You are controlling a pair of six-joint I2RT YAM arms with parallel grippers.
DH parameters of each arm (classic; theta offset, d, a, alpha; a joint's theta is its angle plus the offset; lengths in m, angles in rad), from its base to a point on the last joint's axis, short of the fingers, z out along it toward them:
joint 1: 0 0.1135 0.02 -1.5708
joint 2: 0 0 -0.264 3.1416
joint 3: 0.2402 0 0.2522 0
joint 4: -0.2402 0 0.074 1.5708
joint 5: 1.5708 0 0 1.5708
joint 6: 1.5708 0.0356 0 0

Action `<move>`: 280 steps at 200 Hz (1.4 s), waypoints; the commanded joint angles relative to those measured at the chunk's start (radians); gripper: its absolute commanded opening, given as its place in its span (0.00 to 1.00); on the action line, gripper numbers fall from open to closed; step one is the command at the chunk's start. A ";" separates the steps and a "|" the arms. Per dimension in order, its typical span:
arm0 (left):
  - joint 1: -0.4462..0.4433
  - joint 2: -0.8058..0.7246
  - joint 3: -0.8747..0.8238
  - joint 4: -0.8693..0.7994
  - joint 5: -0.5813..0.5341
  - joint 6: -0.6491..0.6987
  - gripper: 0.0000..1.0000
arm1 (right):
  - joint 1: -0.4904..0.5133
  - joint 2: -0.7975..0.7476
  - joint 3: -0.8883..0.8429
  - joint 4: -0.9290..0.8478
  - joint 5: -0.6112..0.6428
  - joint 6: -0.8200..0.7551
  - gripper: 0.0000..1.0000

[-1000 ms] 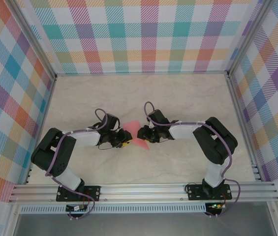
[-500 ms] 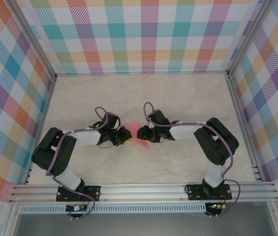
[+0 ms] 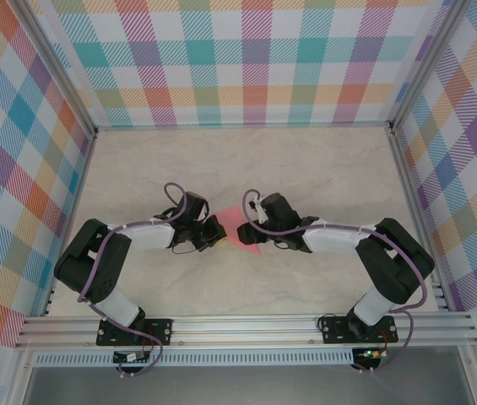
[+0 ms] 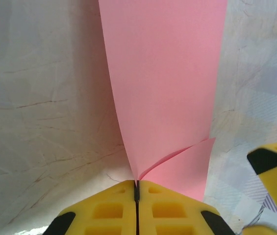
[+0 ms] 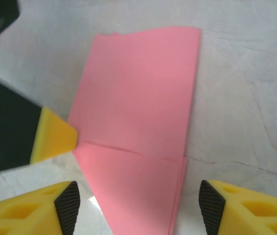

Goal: Fold a paper plane with a square sheet of paper (pick it up from the middle)
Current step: Fold the wing for the fifth time at the center of the table.

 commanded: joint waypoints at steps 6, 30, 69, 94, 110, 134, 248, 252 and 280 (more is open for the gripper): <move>-0.013 -0.050 0.034 -0.040 -0.022 -0.032 0.06 | 0.091 -0.016 -0.055 0.107 0.152 -0.251 0.70; -0.013 -0.059 0.049 -0.067 -0.022 -0.039 0.06 | 0.119 0.005 -0.080 0.182 0.159 -0.323 0.67; -0.013 -0.058 0.077 -0.100 -0.015 -0.037 0.06 | 0.165 0.054 -0.105 0.308 0.176 -0.467 0.56; -0.013 -0.059 0.088 -0.113 -0.015 -0.036 0.06 | 0.181 0.106 -0.094 0.353 0.234 -0.518 0.51; -0.013 -0.058 0.090 -0.116 -0.015 -0.037 0.06 | 0.181 0.131 -0.093 0.388 0.259 -0.529 0.49; -0.013 -0.058 0.095 -0.125 -0.015 -0.033 0.06 | 0.181 0.156 -0.087 0.417 0.277 -0.529 0.46; -0.001 -0.092 0.131 -0.222 -0.077 0.010 0.30 | 0.167 0.162 -0.096 0.426 0.209 -0.421 0.17; 0.002 -0.098 0.131 -0.229 -0.084 0.013 0.33 | 0.162 0.158 -0.098 0.428 0.198 -0.404 0.17; 0.031 -0.155 0.123 -0.267 -0.126 0.032 0.55 | 0.119 0.137 -0.109 0.424 0.101 -0.293 0.13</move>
